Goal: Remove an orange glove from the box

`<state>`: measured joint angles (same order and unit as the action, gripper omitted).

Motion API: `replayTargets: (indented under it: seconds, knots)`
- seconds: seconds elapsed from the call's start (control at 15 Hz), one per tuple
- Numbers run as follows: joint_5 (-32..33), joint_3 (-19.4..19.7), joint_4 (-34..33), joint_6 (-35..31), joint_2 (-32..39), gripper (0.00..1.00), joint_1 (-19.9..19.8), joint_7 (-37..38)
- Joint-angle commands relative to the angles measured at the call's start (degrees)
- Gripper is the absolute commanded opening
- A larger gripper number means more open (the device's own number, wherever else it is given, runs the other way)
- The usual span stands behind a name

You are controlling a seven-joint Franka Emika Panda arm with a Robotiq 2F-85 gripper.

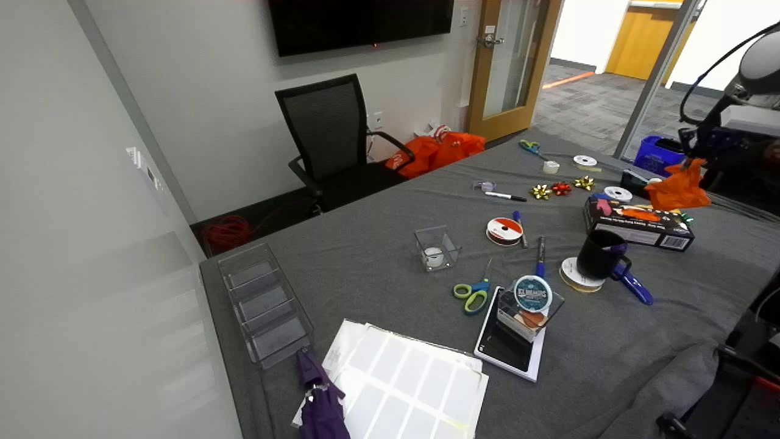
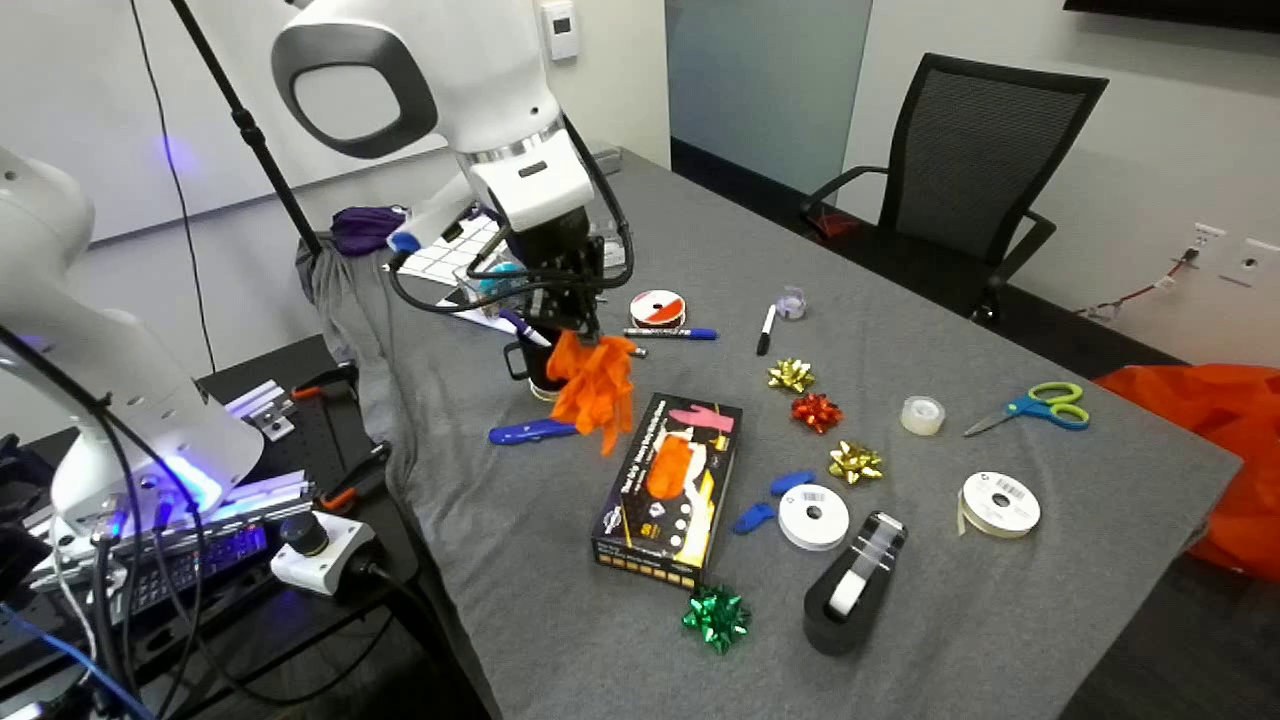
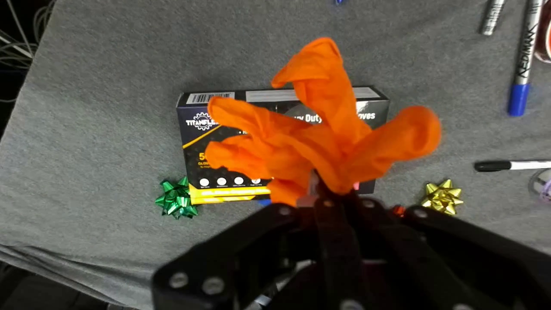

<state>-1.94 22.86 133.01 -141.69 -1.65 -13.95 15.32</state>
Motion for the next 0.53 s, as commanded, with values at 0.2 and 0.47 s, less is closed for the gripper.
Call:
replayTargets:
  seconds: [0.2,0.47]
  knots:
    - [3.79,-1.0,3.47,3.77,-2.59,0.01,-3.39,-5.64]
    - [6.23,-0.36,5.68,1.55,1.23,0.01,-5.2,-10.44]
